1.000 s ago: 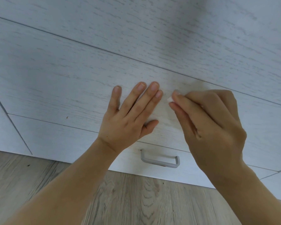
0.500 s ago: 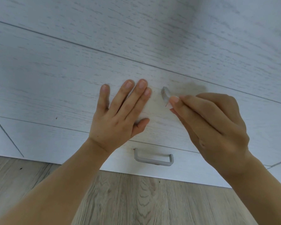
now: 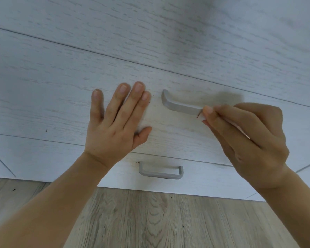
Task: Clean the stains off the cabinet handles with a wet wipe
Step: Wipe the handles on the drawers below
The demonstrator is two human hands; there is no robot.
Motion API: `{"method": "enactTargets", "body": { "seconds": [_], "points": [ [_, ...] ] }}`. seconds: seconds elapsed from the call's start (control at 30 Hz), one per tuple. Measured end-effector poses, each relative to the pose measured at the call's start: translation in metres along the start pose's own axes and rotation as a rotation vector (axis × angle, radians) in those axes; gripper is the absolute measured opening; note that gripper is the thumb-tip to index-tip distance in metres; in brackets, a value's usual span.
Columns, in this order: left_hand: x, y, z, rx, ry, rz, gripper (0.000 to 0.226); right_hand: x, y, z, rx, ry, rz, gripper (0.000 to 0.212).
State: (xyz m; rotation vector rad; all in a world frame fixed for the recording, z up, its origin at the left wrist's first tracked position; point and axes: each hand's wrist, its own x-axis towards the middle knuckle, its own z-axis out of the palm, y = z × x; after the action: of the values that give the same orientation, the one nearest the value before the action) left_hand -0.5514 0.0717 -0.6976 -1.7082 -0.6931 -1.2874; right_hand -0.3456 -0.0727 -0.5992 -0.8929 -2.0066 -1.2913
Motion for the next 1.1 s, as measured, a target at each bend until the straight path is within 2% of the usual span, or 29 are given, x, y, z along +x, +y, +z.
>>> {"method": "enactTargets", "body": {
  "seconds": [0.13, 0.33, 0.5, 0.6, 0.8, 1.1],
  "points": [
    [0.000, 0.000, 0.000, -0.005, -0.004, 0.001, 0.069, -0.009, 0.005, -0.005, -0.007, -0.028, 0.026, 0.020],
    [0.000, 0.000, -0.002, 0.001, -0.029, -0.007, 0.071, -0.016, -0.001, -0.013, 0.051, -0.027, 0.233, 0.019],
    [0.002, -0.001, -0.008, -0.017, -0.086, -0.004, 0.074, -0.032, -0.002, -0.021, 0.008, 0.007, 0.556, 0.016],
    [0.003, -0.005, -0.017, -0.067, -0.134, 0.005, 0.075, -0.037, -0.008, -0.031, 0.002, -0.032, 0.636, 0.014],
    [-0.019, -0.016, -0.044, -0.198, -0.292, 0.055, 0.070, -0.037, -0.043, -0.038, 0.189, -0.065, 0.901, 0.014],
    [-0.066, -0.017, -0.051, -0.187, -0.416, 0.175, 0.070, -0.071, -0.095, -0.012, 0.338, -0.220, 0.959, 0.019]
  ]
}}
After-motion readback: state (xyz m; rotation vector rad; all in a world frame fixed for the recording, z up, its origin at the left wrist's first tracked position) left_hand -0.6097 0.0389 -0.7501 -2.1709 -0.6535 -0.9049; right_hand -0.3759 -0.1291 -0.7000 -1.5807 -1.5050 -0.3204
